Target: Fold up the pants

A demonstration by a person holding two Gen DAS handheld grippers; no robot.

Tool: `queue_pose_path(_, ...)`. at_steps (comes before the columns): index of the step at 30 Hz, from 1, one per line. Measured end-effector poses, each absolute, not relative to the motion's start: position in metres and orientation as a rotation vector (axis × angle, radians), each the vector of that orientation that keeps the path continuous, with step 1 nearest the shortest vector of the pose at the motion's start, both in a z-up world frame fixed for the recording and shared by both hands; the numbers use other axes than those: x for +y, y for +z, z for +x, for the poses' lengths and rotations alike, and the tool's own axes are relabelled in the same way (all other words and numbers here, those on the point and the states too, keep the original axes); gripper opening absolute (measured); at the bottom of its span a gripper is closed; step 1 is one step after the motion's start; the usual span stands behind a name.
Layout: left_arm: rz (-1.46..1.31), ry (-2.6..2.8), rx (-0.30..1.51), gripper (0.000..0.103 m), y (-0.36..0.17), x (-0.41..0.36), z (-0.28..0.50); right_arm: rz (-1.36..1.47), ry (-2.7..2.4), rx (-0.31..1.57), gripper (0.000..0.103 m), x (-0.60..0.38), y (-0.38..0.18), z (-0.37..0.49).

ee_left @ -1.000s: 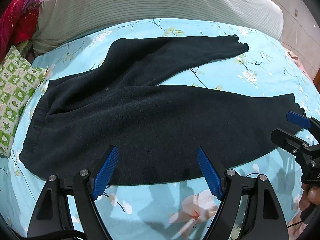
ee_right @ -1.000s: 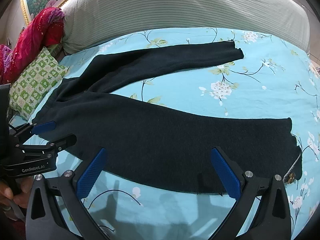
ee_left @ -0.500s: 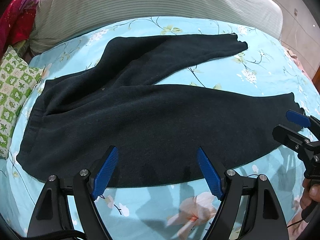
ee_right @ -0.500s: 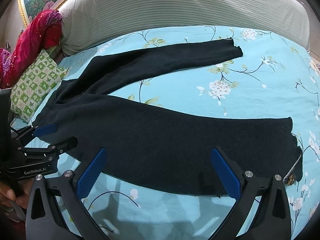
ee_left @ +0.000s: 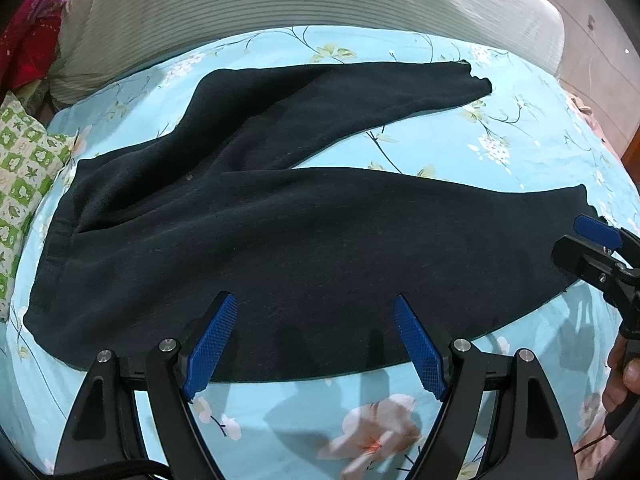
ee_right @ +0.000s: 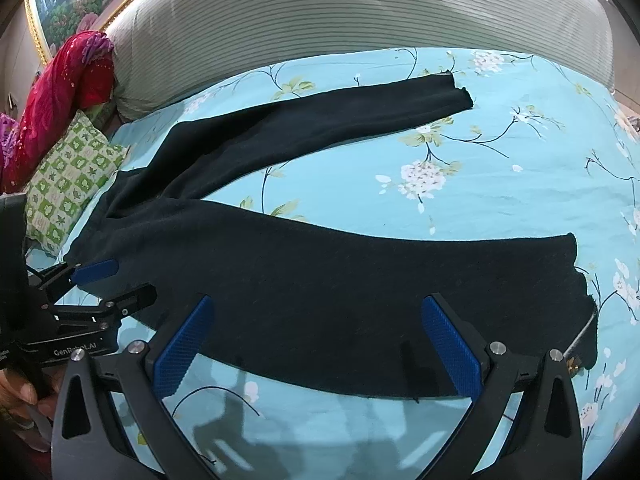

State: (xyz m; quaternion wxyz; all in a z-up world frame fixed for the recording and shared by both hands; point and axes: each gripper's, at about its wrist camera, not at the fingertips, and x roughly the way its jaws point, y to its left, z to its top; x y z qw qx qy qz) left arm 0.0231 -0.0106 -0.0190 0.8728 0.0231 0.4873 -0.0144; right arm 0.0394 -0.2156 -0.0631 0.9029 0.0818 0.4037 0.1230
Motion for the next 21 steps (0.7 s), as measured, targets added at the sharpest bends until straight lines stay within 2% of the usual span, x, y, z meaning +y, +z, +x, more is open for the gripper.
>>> queue_pose_path(21,0.046,-0.050,1.019,0.081,0.002,-0.014,0.064,0.194,0.270,0.830,0.102,-0.238,-0.053,0.076)
